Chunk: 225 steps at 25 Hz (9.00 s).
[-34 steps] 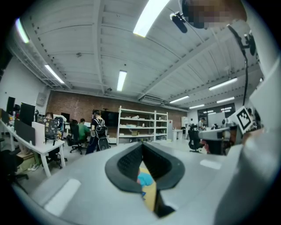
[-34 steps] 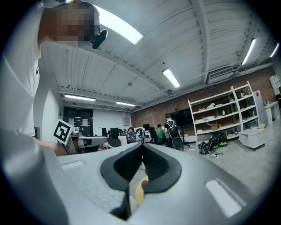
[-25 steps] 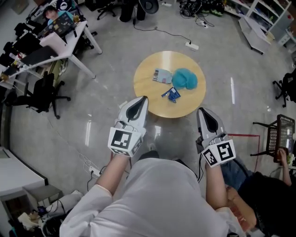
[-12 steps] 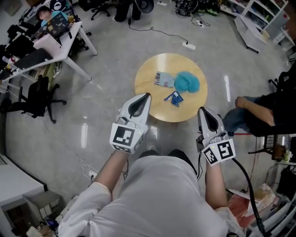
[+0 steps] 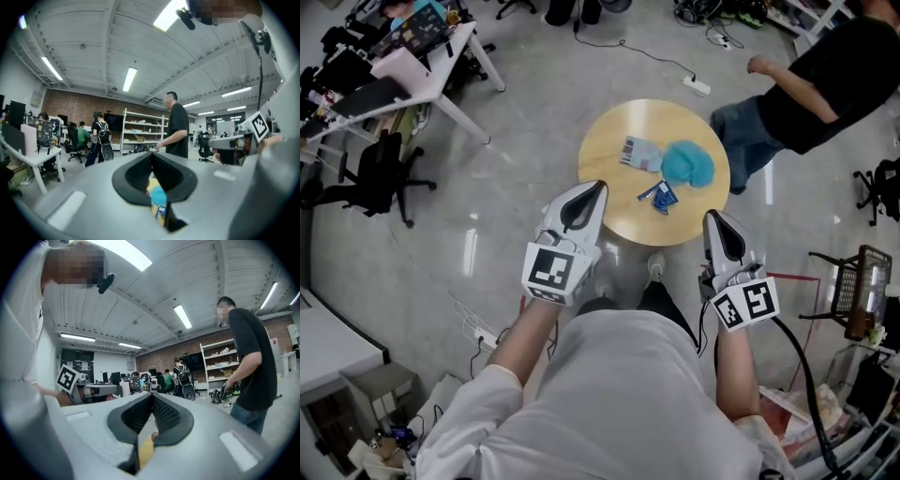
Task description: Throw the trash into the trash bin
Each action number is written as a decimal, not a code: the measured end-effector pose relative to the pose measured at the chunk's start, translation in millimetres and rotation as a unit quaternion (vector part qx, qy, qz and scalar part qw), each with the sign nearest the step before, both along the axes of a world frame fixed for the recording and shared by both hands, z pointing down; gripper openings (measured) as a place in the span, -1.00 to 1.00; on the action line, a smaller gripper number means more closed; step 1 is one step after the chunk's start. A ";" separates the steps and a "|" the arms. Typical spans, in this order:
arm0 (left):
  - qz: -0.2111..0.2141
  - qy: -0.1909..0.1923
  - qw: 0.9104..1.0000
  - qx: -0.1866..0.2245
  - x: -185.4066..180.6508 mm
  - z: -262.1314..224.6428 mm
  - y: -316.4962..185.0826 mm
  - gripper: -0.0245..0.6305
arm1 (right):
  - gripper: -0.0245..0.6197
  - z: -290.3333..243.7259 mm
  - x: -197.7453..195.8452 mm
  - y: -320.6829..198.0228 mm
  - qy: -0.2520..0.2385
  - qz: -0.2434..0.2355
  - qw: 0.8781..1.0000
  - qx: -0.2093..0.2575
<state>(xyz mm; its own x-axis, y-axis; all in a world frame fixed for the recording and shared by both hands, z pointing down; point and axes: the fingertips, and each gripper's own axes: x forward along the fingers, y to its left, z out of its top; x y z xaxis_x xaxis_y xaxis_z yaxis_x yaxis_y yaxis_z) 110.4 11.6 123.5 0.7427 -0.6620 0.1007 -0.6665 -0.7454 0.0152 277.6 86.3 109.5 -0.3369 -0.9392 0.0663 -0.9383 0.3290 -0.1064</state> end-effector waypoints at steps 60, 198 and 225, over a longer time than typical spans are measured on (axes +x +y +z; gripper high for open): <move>-0.351 -0.037 0.931 -0.089 -121.6 147.1 21.2 -0.91 | -0.92 107.3 -133.9 -97.5 0.008 -0.389 0.918 -0.075; -0.373 -0.080 0.812 -0.443 -136.1 763.8 64.6 -0.91 | -0.92 371.7 -157.6 -67.9 0.003 -0.412 0.887 -0.209; -0.388 -0.062 0.854 -0.340 -163.8 543.1 52.7 -0.91 | -0.92 259.4 -154.6 -81.3 0.014 -0.400 0.903 -0.154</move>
